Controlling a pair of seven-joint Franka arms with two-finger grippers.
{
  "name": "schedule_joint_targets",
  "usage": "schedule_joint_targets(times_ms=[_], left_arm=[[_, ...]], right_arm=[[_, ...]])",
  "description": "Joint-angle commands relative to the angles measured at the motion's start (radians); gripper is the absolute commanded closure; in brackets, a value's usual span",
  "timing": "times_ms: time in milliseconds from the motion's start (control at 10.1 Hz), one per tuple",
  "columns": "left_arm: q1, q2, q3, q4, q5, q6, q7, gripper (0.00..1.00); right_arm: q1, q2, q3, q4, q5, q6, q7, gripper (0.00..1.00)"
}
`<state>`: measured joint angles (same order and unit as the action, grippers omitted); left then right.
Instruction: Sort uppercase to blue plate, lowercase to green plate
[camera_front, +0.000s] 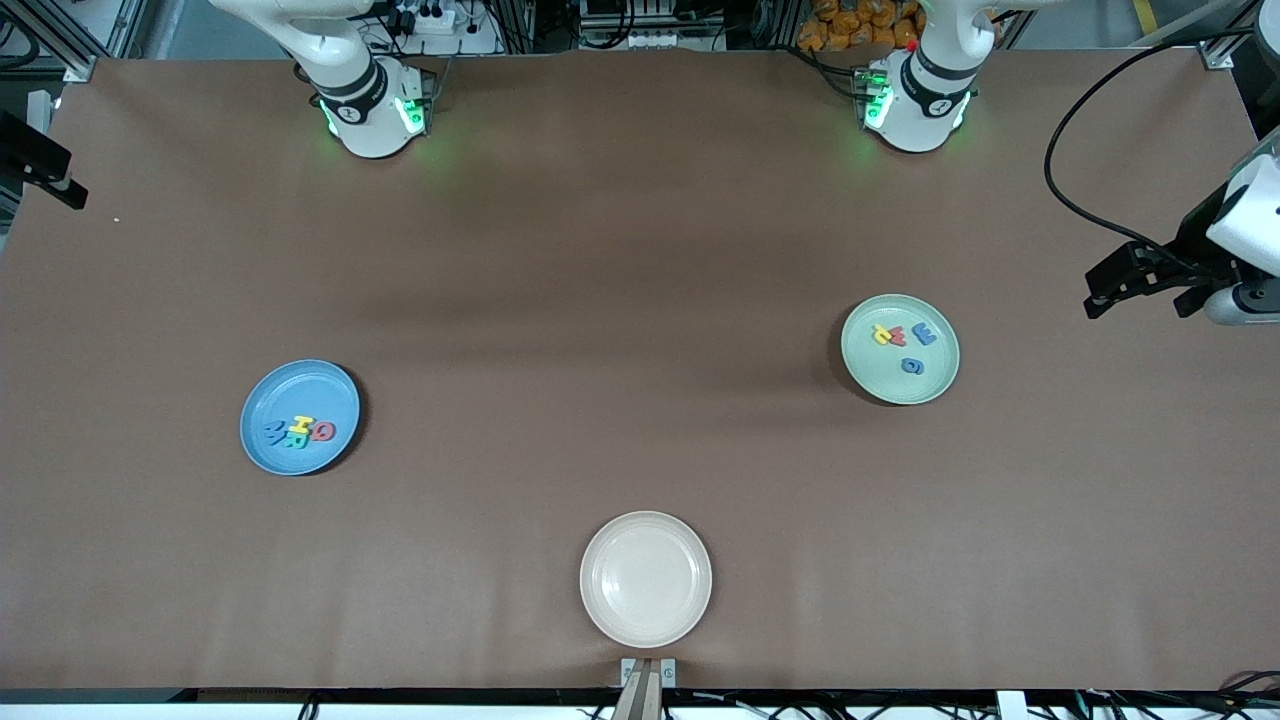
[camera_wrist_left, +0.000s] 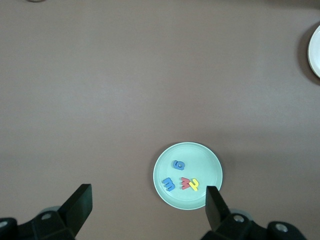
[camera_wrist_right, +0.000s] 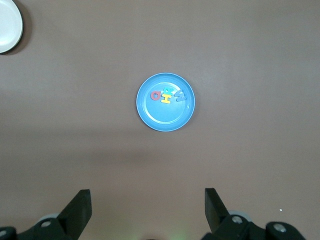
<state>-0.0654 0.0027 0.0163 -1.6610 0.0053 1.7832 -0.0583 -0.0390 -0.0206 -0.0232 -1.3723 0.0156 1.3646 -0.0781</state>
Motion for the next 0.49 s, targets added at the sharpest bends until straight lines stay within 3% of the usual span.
schedule_joint_targets(times_ms=[0,99,395], left_arm=[[0.033,-0.02,-0.031,-0.022,-0.013,0.016,0.021,0.0],[0.083,-0.02,-0.076,-0.02,-0.011,0.016,0.023,0.0],[0.085,-0.018,-0.081,-0.02,-0.013,0.016,0.026,0.0]], right_arm=[[-0.022,0.01,0.009,0.025,0.006,-0.018,-0.006,0.0],[-0.024,0.01,0.009,0.025,0.007,-0.018,-0.006,0.0],[-0.024,0.01,0.009,0.025,0.007,-0.018,-0.006,0.0]])
